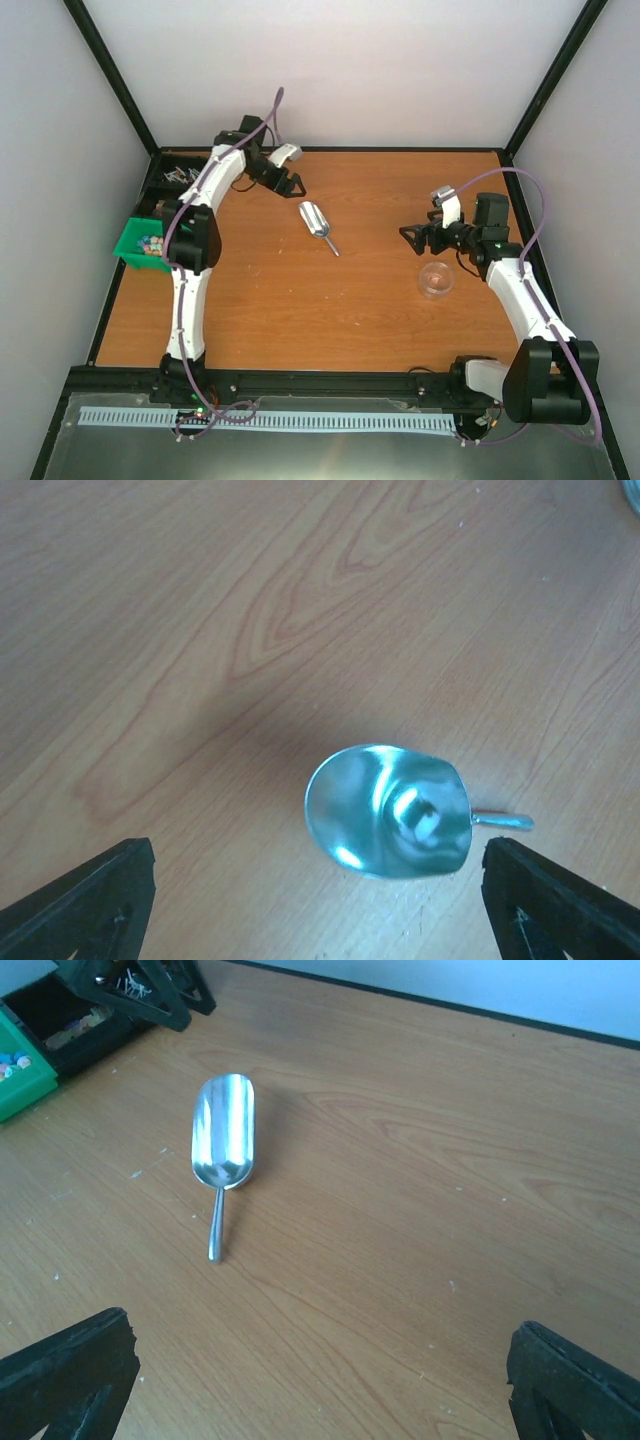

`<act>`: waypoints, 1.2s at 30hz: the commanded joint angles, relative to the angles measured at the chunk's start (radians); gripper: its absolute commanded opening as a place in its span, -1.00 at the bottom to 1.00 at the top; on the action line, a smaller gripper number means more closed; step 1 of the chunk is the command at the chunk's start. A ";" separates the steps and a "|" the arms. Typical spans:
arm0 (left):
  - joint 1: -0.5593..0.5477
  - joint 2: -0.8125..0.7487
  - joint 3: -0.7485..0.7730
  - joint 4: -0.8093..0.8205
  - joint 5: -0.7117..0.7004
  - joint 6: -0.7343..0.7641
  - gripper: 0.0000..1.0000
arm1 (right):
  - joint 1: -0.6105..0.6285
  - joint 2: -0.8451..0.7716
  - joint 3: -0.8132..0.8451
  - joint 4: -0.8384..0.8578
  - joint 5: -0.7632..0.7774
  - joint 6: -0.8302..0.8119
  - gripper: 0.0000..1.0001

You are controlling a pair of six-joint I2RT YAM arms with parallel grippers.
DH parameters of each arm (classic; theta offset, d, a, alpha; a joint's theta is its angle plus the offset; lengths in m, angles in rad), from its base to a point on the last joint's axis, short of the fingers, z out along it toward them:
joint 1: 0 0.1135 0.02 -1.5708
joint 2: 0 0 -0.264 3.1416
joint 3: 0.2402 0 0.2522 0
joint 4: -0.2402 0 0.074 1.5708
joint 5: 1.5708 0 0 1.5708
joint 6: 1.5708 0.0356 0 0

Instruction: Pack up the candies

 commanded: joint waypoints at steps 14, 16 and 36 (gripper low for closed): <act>-0.051 0.210 0.216 -0.042 -0.054 0.046 0.50 | 0.005 0.034 0.027 -0.053 -0.074 -0.049 1.00; -0.051 0.220 0.222 -0.046 -0.014 0.049 0.43 | 0.004 0.037 0.029 -0.055 -0.075 -0.050 1.00; -0.064 0.203 0.172 0.027 -0.002 0.030 0.46 | 0.004 0.049 0.034 -0.071 -0.103 -0.064 1.00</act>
